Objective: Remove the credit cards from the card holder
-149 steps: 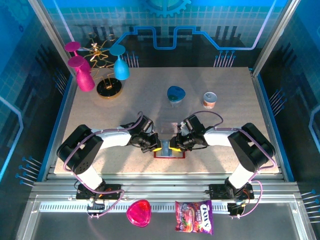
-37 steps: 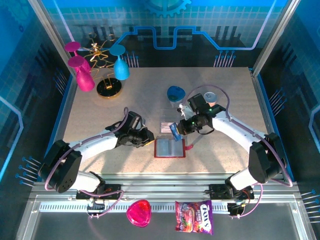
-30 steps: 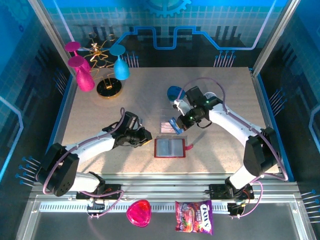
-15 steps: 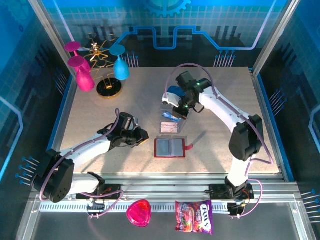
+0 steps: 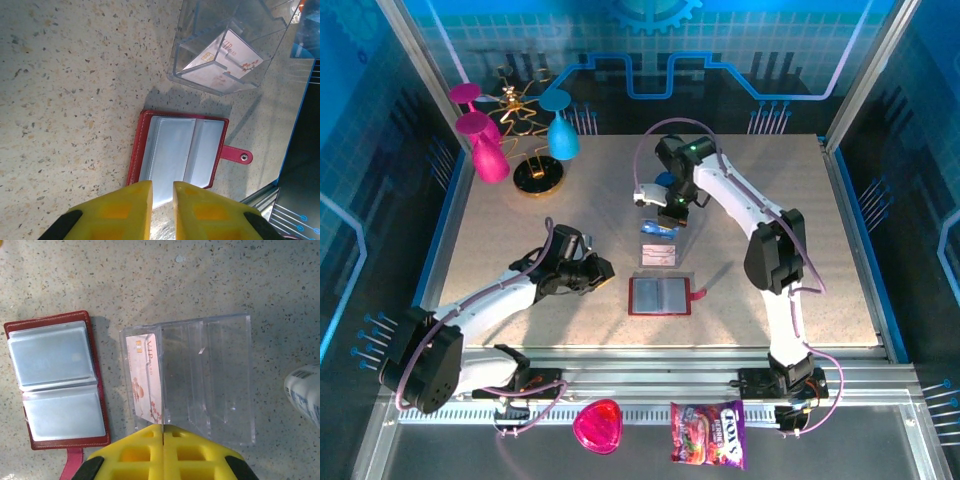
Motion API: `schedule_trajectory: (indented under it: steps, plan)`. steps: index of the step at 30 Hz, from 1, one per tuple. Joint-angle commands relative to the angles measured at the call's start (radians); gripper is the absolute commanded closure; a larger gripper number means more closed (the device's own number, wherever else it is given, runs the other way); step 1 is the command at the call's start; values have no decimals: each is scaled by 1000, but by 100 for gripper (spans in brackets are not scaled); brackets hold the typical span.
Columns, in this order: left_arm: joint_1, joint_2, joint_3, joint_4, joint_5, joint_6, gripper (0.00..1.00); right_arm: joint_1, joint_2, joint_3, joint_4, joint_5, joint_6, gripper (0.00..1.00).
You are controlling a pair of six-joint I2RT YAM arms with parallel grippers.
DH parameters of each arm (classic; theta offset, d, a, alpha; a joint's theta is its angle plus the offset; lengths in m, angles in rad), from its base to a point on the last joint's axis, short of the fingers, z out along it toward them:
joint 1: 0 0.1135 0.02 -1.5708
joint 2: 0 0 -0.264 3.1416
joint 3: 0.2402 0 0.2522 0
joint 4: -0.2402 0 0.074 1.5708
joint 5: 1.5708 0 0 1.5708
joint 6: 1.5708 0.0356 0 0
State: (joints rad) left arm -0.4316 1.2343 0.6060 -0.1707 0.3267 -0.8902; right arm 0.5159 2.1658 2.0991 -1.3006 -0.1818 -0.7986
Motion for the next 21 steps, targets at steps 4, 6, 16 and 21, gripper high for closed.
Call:
schedule_trajectory:
  steps: [4,6,16,21]
  plan:
    - [14,-27,-17,-33,-15,5,82,-2,101,117,-126,25,-48,100]
    - [17,-26,-17,-33,-15,5,82,-1,121,134,-136,31,-61,100]
    - [30,-15,-12,-32,-10,7,82,3,190,170,-160,22,-99,100]
    - [33,-9,-12,-30,-6,7,82,3,213,171,-176,15,-100,100]
